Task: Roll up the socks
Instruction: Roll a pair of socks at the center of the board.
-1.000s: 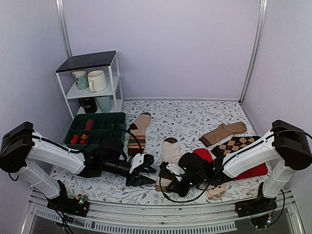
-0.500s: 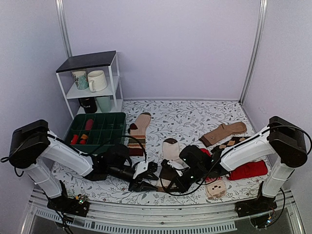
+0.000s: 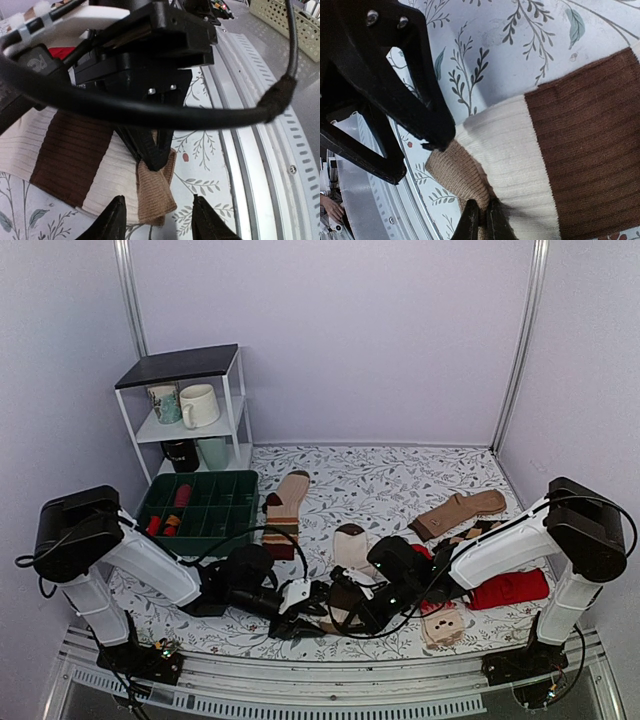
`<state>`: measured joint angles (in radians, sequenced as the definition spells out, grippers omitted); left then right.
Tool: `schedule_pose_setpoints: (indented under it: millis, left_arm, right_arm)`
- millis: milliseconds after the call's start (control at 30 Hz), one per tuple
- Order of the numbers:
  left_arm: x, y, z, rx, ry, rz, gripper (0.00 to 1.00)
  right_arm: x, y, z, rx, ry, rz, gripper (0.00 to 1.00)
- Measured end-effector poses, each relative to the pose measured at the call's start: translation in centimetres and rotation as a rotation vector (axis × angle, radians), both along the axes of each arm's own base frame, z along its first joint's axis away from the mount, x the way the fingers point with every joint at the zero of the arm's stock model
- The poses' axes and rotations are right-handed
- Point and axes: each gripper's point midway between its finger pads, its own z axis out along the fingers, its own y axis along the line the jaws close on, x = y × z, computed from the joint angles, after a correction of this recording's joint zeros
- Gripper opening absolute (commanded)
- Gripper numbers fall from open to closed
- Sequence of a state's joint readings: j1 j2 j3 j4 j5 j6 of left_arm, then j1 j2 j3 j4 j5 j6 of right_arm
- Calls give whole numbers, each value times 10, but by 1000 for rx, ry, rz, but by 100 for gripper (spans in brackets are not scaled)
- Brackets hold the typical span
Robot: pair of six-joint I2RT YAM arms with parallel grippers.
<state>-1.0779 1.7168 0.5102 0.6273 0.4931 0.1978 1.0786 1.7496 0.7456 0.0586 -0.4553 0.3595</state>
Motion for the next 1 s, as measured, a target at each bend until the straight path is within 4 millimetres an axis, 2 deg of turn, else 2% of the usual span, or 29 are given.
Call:
schedule_pose_setpoints:
  millis: [300,533,800,1000]
  left_arm:
    - [5,-3,-14,39,-26,40,48]
    - [11,-6,-21,56,-43,66,44]
    - [4,-7,-23,62,-44,50,48]
    - [-3,1,-23,61,-37,47,51]
  right_arm:
    - [0,0,-1,5,21,2,0]
    - [-1,1,-1,12,32,8,0]
    - [-3,3,-1,22,51,17,0]
    - [-5,4,-1,32,63,24,0]
